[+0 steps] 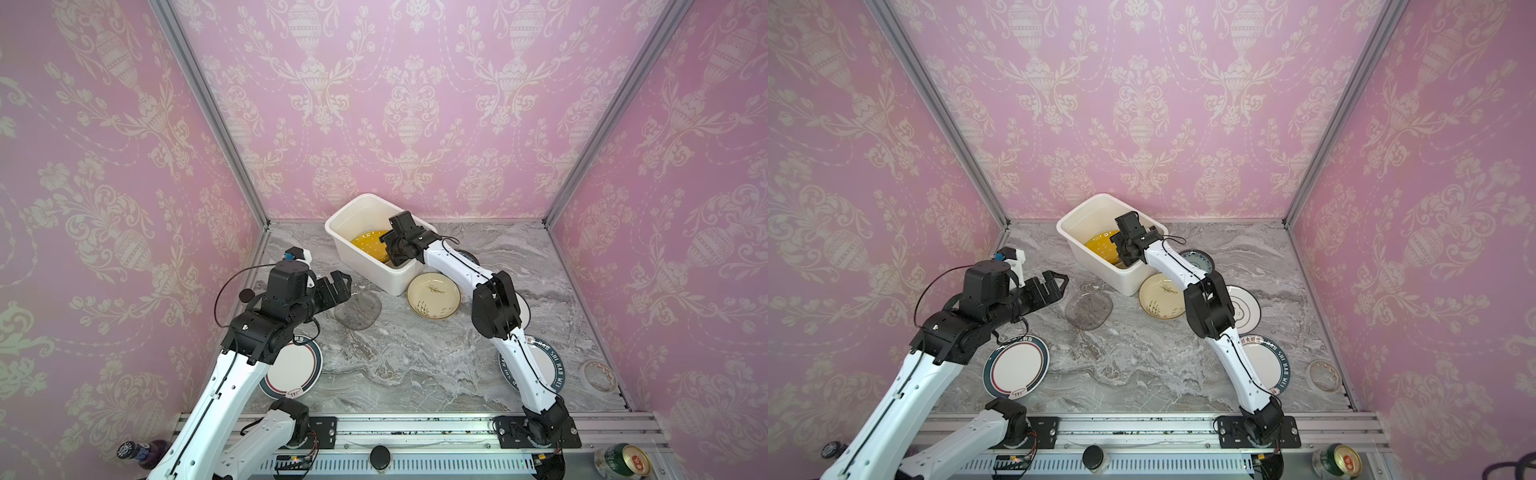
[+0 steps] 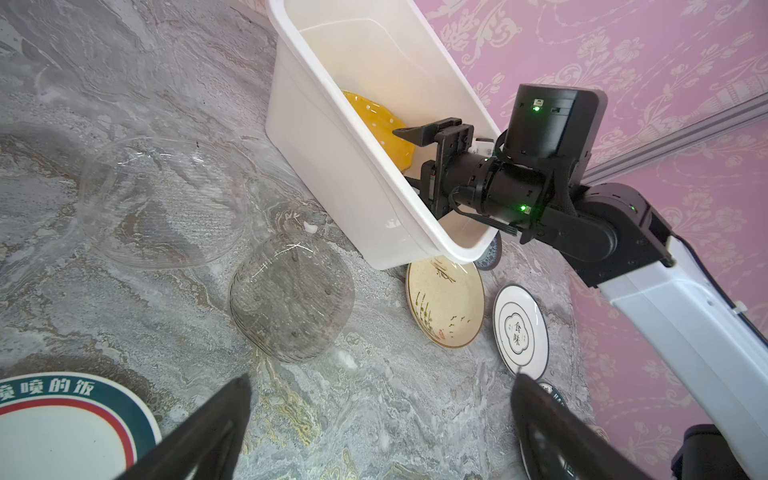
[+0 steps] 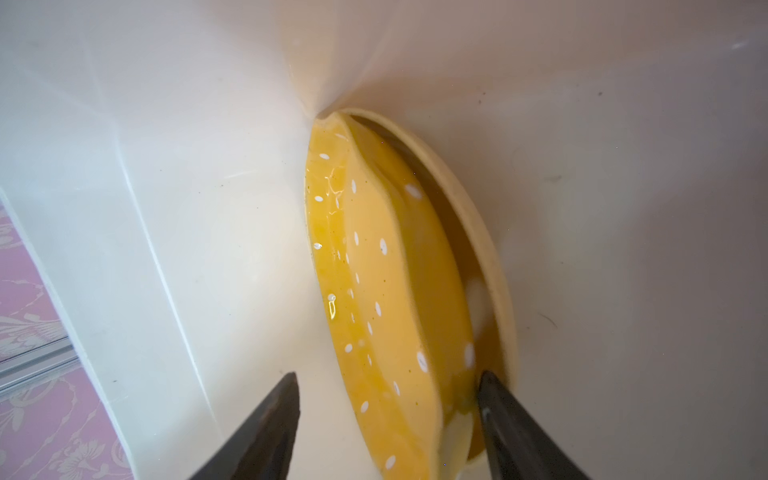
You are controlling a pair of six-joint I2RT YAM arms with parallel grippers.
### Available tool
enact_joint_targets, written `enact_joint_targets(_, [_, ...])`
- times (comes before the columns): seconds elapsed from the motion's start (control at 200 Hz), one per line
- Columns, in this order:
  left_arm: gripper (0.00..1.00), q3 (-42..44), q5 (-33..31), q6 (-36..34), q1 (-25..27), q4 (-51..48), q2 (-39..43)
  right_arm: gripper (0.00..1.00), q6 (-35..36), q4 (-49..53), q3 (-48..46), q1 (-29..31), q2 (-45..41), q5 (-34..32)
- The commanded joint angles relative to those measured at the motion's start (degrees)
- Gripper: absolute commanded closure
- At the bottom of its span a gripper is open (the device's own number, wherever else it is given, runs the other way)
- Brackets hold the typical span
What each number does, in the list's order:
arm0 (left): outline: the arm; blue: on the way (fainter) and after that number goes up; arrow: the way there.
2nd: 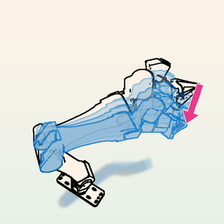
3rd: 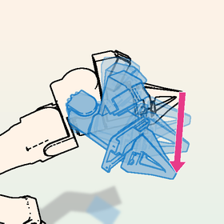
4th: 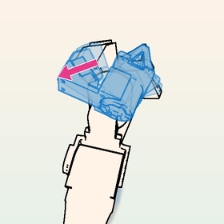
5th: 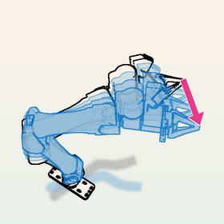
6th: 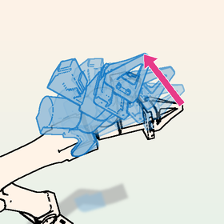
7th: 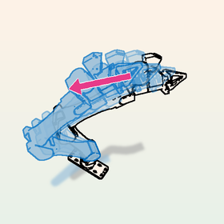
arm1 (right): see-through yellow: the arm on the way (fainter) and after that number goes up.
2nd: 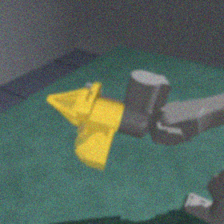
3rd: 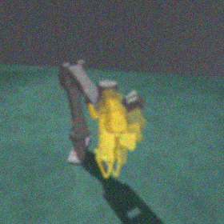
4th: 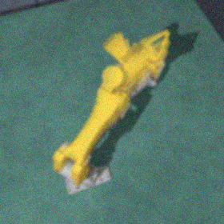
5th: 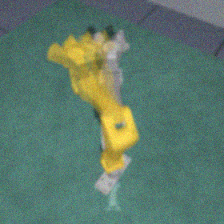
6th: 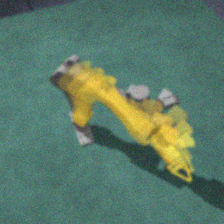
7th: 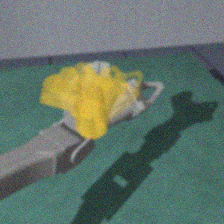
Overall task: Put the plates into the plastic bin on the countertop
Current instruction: 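Lower the yellow plate onto the cream plate in the bin and open the right gripper, then withdraw the right gripper from the bin toward the white teal-rimmed plates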
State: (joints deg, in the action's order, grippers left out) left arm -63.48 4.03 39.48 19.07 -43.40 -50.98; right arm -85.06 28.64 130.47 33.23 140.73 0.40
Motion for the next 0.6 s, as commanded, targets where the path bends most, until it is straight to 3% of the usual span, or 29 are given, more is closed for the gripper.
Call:
enact_joint_targets(0.0, [0.01, -2.4, -1.9, -2.2, -0.6, -2.5, 1.1, 0.28, 2.0, 1.1, 2.4, -0.2, -6.3, -1.2])
enact_joint_targets(0.305, [0.01, -4.6, -4.4, -3.4, -1.0, -5.0, 2.9, 0.26, 5.9, 3.4, 1.4, 0.8, -11.7, -1.8])
enact_joint_targets(0.595, [0.01, -9.0, -8.3, -4.5, -1.5, -11.2, 3.5, 0.27, 16.8, 8.4, 2.4, 1.9, -20.1, -2.0])
